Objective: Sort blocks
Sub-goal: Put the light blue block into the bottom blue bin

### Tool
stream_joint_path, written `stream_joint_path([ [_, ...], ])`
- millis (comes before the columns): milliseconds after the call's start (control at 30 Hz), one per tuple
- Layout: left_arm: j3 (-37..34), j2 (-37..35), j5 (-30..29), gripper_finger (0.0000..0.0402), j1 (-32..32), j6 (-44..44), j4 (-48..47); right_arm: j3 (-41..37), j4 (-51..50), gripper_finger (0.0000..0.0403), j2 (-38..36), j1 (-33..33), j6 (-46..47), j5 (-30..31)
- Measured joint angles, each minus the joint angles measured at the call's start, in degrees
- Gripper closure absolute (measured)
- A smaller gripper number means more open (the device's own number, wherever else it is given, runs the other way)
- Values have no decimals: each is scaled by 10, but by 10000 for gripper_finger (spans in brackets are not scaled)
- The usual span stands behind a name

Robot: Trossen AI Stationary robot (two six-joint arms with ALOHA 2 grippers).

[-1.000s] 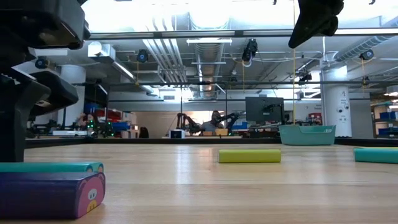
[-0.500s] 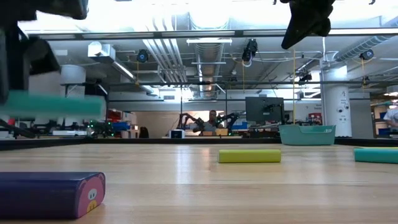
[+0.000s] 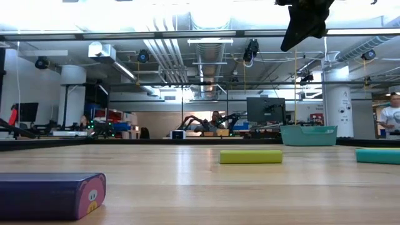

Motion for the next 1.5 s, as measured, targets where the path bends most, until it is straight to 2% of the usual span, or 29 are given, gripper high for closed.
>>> stream_joint_path([
  [133, 28, -6, 2, 330, -40, -104, -88, 0, 0, 394, 0, 0, -8, 0],
  [300, 24, -17, 3, 330, -96, -280, -100, 0, 1, 394, 0, 0, -19, 0],
  [567, 15, -17, 79, 330, -172, -532, -132, 0, 18, 394, 0, 0, -26, 0],
  [700, 12, -12, 146, 329, -175, -547, -154, 0, 34, 394, 0, 0, -31, 0],
  [933, -11, -12, 151, 328, -181, -533, -149, -1, 34, 394, 0, 0, -32, 0],
  [1267, -56, -12, 155, 327, -186, -516, -62, -1, 47, 394, 0, 0, -30, 0],
  [1500, -64, -12, 170, 299, -189, -485, -41, -1, 47, 394, 0, 0, -30, 0],
])
